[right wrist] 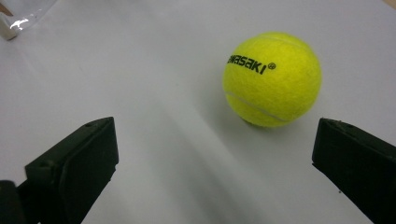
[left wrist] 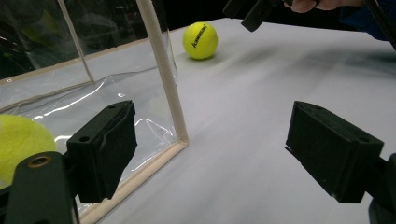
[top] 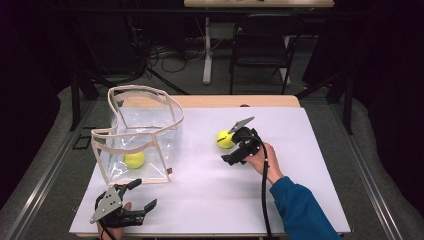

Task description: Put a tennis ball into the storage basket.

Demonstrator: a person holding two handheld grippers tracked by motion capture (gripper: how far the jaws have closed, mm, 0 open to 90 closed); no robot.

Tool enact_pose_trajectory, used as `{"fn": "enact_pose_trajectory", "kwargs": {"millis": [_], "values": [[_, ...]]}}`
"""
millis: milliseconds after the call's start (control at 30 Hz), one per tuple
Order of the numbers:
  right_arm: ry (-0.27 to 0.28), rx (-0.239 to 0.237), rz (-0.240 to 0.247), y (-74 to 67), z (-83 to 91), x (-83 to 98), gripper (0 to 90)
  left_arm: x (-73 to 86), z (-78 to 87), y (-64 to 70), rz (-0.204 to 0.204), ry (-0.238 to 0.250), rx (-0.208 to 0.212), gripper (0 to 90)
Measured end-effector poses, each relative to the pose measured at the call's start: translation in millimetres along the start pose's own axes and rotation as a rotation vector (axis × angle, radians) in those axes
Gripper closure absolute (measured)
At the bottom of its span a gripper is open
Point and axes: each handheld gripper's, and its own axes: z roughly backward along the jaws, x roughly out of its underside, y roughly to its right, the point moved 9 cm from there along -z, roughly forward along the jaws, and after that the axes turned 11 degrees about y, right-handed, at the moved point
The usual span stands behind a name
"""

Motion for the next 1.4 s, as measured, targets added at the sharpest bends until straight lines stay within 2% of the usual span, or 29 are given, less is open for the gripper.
{"fn": "enact_pose_trajectory", "kwargs": {"millis": [533,700,733,967,1033,1133,1400], "values": [[0.002,0.017,-0.008,8.6,-4.3,-8.8,0.1,-0.2,0.1,1.0,-0.004,0.001,-0.001,15.8],[-0.011,0.023,0.004,11.0,-7.9,-8.0,0.4,0.0,-0.6,1.0,-0.001,0.001,-0.001,15.7],[-0.027,0.02,0.001,12.0,-8.5,-7.5,0.3,-0.1,-0.4,0.8,-0.005,0.001,-0.001,15.8],[-0.039,0.012,-0.018,19.2,-12.7,-11.6,0.0,1.4,-0.4,-0.4,0.004,-0.002,-0.005,15.7],[-0.047,0.014,-0.008,21.0,-14.3,-13.3,0.0,0.4,-0.4,-0.6,-0.002,0.002,-0.008,15.8],[-0.038,0.018,-0.012,23.7,-17.0,-16.0,0.0,0.9,-1.8,0.9,-0.003,-0.006,0.003,15.7],[-0.056,0.008,-0.02,28.3,-24.2,-18.3,0.0,1.1,-0.5,0.3,-0.002,-0.006,0.003,15.8]]}}
